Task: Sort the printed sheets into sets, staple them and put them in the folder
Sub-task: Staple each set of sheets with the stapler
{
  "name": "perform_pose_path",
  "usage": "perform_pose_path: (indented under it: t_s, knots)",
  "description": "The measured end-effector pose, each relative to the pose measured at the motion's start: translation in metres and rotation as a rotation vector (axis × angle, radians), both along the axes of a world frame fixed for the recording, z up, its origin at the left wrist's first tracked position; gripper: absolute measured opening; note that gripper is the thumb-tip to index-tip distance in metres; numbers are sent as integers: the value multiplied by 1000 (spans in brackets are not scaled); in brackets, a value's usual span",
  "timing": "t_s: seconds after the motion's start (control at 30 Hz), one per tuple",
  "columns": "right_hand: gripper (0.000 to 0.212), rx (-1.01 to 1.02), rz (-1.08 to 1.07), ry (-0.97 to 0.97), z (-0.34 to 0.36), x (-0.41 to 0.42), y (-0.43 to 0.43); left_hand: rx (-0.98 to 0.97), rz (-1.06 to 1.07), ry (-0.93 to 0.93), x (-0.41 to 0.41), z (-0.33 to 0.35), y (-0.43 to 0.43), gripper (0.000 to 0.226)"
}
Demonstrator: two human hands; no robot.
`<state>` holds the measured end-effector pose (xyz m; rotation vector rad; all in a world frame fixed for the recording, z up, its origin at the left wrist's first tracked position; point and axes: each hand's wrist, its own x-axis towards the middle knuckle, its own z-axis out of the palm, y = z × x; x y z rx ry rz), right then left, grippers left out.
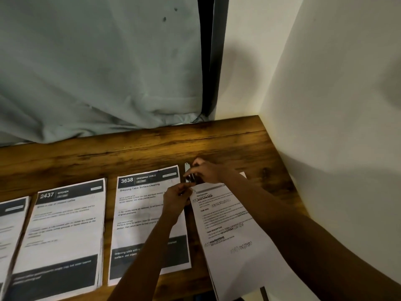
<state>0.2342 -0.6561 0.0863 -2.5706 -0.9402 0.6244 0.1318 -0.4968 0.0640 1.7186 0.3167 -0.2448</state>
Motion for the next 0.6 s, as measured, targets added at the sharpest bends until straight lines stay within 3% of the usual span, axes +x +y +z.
perform_pose_path:
  t_s: [0.2, 0.3, 0.4, 0.5, 0.6]
  knots:
    - [27, -2, -105, -77, 3, -3, 3, -29, -12, 13, 0, 5, 0, 16]
    - [26, -53, -246, -106, -2, -2, 0, -34, -9, 19, 1, 5, -1, 17]
    - [42, -37, -432, -71, -7, -3, -1, -35, -7, 27, 2, 5, -3, 18]
    - [43, 143, -650, 16, -2, 0, -3, -29, -21, 28, 4, 8, -4, 17]
    - [48, 558, -923, 371, 10, 3, -14, -26, -50, 24, 7, 10, -3, 17]
